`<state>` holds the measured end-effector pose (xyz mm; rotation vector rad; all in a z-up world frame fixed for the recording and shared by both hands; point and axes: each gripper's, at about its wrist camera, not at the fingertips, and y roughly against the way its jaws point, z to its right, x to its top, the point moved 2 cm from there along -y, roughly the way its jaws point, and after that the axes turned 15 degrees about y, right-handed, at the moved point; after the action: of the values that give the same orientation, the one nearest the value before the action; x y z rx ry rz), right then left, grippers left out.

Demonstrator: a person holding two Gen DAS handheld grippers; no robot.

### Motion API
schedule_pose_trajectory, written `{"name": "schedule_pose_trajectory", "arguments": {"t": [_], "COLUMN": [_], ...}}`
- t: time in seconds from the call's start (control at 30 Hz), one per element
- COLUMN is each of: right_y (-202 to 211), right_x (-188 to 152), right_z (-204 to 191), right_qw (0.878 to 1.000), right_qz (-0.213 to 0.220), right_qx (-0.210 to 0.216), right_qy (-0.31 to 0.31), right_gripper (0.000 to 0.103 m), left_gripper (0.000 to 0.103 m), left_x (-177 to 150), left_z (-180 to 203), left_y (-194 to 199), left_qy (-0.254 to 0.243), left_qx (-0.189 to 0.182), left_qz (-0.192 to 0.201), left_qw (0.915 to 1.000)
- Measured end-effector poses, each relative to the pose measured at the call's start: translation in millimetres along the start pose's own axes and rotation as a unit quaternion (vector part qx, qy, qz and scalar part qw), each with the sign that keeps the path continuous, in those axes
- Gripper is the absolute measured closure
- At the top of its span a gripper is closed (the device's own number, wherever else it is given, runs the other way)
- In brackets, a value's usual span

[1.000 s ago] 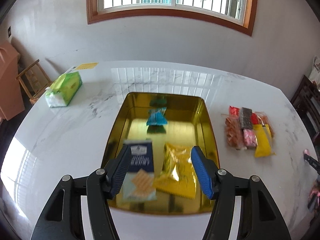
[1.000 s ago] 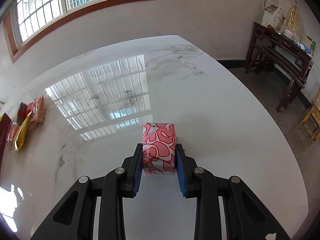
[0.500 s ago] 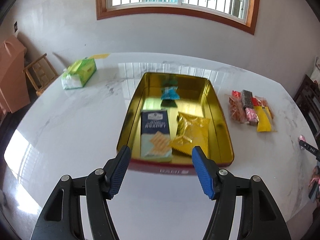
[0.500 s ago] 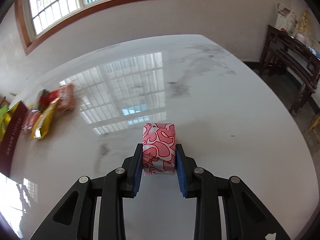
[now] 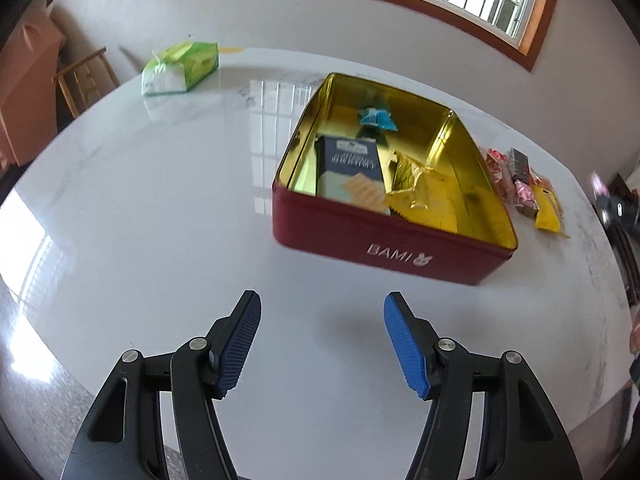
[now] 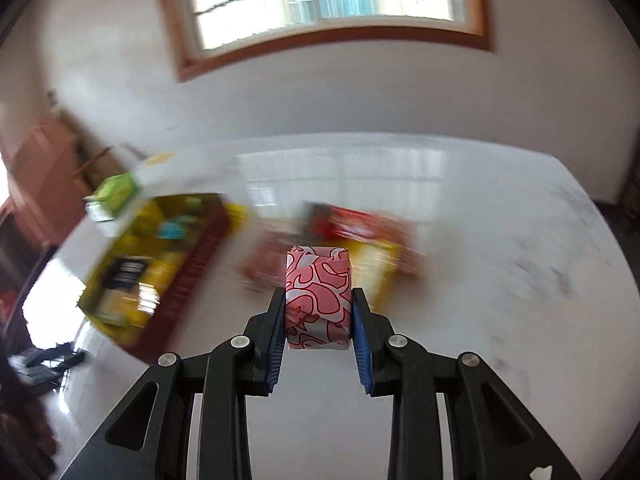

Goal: Organize snacks
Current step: 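Carry the pink cake over the tin with the right tool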

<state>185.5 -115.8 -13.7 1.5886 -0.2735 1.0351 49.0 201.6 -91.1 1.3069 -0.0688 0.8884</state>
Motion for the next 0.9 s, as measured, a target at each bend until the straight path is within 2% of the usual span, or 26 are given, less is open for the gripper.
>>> {"name": "schedule_pose_trajectory", "arguments": {"t": [0.2, 0.27, 0.3, 0.33, 0.5, 0.57, 0.9], "right_y": [-29, -42, -50, -57, -95, -107, -154], "right_x": [49, 59, 63, 66, 79, 83, 94], "right_z": [-75, -96, -105, -111, -135, -143, -158], "right_qw": [0.996, 0.995, 0.994, 0.993, 0.991, 0.991, 0.986], "right_qz": [0.006, -0.002, -0.008, -0.013, -0.045, -0.056, -0.104], "right_qx": [0.074, 0.093, 0.097, 0.099, 0.105, 0.104, 0.091], "right_qy": [0.04, 0.046, 0.051, 0.055, 0.064, 0.07, 0.095], "right_gripper": [0.076, 0.076, 0.076, 0.076, 0.076, 0.076, 0.076], "left_gripper": [0.037, 0.034, 0.026, 0.017, 0.01, 0.01, 0.01], "left_x": [-6, -8, -8, -9, -10, -9, -10], "left_z": [-2, -2, -2, -2, -4, -6, -7], "left_y": [-8, -10, -9, -9, -7, -12, -16], "left_qy": [-0.004, -0.007, -0.009, -0.012, -0.016, -0.014, -0.034], "left_qx": [0.0, -0.001, -0.004, -0.004, -0.009, -0.001, 0.033], "left_qz": [-0.011, -0.011, -0.008, -0.004, 0.009, -0.003, 0.016], "left_qw": [0.9999, 0.9999, 0.9999, 0.9999, 0.9998, 0.9999, 0.9987]}}
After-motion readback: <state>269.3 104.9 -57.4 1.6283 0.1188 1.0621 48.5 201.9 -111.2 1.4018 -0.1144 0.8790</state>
